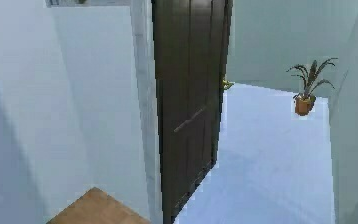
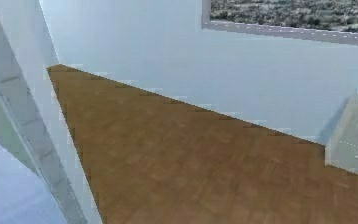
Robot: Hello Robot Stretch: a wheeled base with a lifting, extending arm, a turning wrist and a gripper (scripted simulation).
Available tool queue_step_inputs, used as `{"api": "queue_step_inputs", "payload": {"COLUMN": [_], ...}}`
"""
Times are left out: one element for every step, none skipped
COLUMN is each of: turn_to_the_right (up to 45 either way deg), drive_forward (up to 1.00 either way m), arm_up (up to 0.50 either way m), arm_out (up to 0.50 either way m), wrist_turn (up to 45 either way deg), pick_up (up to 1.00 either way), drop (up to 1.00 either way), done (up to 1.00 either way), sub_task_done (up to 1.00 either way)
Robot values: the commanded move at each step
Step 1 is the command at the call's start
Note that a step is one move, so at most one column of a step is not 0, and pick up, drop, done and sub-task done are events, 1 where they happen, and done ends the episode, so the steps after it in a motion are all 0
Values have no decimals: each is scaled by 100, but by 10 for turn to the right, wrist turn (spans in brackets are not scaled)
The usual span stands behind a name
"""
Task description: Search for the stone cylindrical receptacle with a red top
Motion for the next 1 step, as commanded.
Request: {"api": "queue_step_inputs", "payload": {"turn_to_the_right": [120], "drive_forward": [0], "arm_up": [0], "arm_out": [0], "wrist_turn": [0], "pick_up": [0], "drop": [0], "done": [0], "sub_task_done": [0]}}
